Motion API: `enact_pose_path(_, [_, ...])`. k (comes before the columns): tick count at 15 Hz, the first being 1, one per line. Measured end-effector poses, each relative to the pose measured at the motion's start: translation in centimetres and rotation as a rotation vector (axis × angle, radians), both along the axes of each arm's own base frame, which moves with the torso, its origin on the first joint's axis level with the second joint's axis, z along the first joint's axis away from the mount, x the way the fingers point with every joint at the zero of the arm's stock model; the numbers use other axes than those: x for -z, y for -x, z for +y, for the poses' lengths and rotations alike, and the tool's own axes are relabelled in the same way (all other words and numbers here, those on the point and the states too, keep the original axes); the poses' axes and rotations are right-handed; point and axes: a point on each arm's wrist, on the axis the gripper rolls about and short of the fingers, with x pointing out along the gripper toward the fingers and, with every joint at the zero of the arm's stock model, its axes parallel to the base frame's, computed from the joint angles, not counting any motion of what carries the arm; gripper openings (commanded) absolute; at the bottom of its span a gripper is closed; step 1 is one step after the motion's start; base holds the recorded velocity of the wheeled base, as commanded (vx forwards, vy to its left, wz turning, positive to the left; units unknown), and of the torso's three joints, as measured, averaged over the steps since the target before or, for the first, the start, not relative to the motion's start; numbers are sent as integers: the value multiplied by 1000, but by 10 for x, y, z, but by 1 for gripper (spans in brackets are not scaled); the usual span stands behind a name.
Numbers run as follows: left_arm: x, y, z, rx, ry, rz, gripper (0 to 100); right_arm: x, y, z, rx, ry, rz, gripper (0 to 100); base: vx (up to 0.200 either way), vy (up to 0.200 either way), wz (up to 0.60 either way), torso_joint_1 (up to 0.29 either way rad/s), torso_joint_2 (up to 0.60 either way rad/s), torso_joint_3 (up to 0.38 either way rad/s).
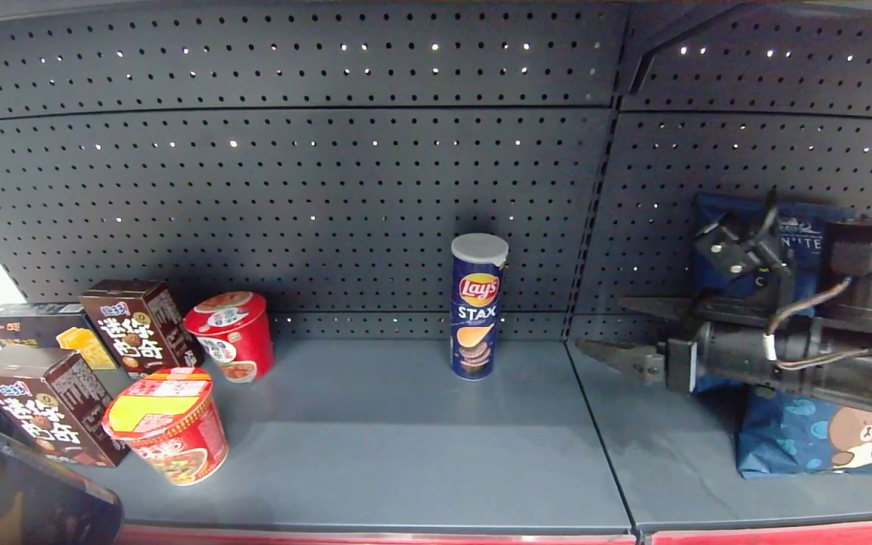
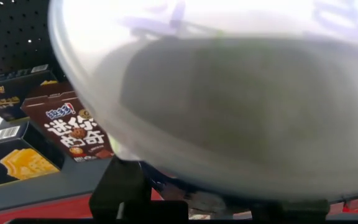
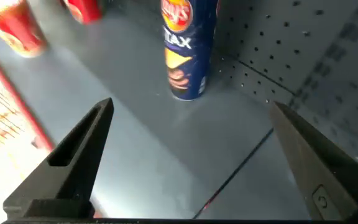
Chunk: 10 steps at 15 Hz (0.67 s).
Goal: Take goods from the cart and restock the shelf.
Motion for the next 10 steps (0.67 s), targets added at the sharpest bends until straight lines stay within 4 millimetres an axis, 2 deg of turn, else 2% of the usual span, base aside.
enact_pose_path(2, [2, 0, 0, 10, 0, 6, 0, 11, -29, 8, -29, 44, -24, 100, 0, 0, 0, 0, 0, 0])
enact_pose_path(5, [6, 2, 0, 25, 0, 10, 0, 23, -65, 22, -149, 16, -64, 100, 0, 0, 0, 0, 0, 0])
enact_pose_path(8, [7, 4, 0, 34, 1, 4, 0, 39, -87, 32, -266, -14, -58, 100, 0, 0, 0, 0, 0, 0])
enact_pose_path(10, [8, 4, 0, 40, 0, 4, 0, 48, -99, 38, -283, -28, -58, 100, 0, 0, 0, 0, 0, 0])
